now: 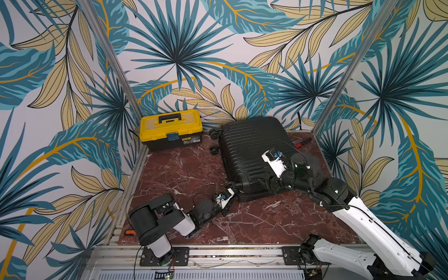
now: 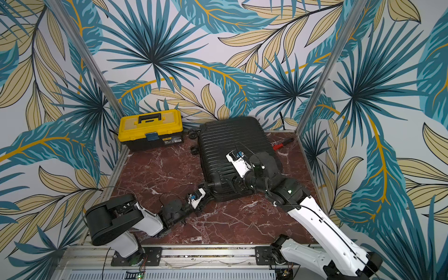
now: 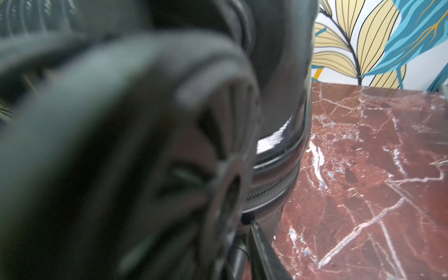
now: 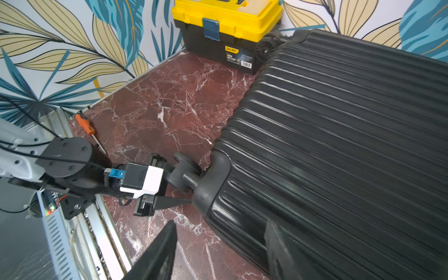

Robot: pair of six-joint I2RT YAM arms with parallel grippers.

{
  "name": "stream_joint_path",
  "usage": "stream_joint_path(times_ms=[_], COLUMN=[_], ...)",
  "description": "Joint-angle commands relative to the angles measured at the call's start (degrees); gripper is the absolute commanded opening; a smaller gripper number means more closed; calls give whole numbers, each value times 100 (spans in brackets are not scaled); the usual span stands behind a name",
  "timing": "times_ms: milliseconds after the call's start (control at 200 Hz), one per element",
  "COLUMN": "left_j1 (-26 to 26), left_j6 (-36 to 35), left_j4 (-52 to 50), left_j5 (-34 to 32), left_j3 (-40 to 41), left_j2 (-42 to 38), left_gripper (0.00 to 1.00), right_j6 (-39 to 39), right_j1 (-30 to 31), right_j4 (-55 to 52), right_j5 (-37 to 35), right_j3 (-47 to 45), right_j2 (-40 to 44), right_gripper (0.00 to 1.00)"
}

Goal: Open the suitcase zippers
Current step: Unzip the zipper on the suitcase.

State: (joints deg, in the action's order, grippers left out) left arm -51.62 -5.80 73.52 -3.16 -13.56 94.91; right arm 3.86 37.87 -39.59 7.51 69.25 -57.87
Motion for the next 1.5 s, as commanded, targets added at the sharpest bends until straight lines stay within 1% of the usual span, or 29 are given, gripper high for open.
stream_joint_path(times_ms=[0, 110, 270, 406, 421, 486, 541, 566, 631, 741, 911, 921, 1026, 1197, 1332, 1497], left_j1=[131, 185, 229, 231, 231, 230, 222, 215, 180, 46, -121, -127, -180, -287, -367, -423], left_j6=[59, 62, 50, 35, 28, 40, 62, 66, 52, -97, -250, -249, -270, -349, -389, -395], left_j4=[172, 172, 172, 170, 169, 168, 164, 167, 165, 169, 173, 172, 172, 172, 172, 167], left_j5=[-98, -164, -62, -53, 94, 147, 209, 224, 236, 66, 26, -106, -166, -195, -224, -194], left_j3=[-206, -243, -288, -207, -189, -106, -39, -13, 33, 82, 99, 99, 107, 117, 117, 91], left_j2=[22, 32, 77, 13, -4, -87, -151, -171, -213, -230, -248, -253, -254, -259, -247, -232], left_gripper=[25, 15, 0, 0, 0, 0, 0, 0, 0, 0, 0, 0, 0, 0, 0, 0], right_j6=[114, 142, 138, 167, 173, 171, 144, 129, 15, -129, -324, -342, -518, -666, -756, -842], right_j1=[160, 362, 536, 620, 637, 738, 784, 985, 1093, 1252, 1372, 1372, 1373, 1374, 1373, 1372], right_j4=[-231, -313, -373, -547, -579, -742, -919, -995, -1206, -1365, -1104, -1079, -988, -914, -781, -544], right_j5=[109, 35, -21, -197, -199, -327, -502, -582, -680, -697, -896, -897, -880, -1267, -1244, -996], right_j3=[-78, -122, -149, -70, -48, 43, 124, 168, 337, 422, 415, 423, 662, 1057, 1398, 1952], right_j2=[-25, -30, 37, 13, -5, -122, -288, -381, -646, -1088, -1556, -1582, -2014, -2790, -3252, -3805], right_gripper=[58, 58, 57, 56, 56, 55, 54, 54, 53, 47, 42, 42, 41, 39, 38, 38])
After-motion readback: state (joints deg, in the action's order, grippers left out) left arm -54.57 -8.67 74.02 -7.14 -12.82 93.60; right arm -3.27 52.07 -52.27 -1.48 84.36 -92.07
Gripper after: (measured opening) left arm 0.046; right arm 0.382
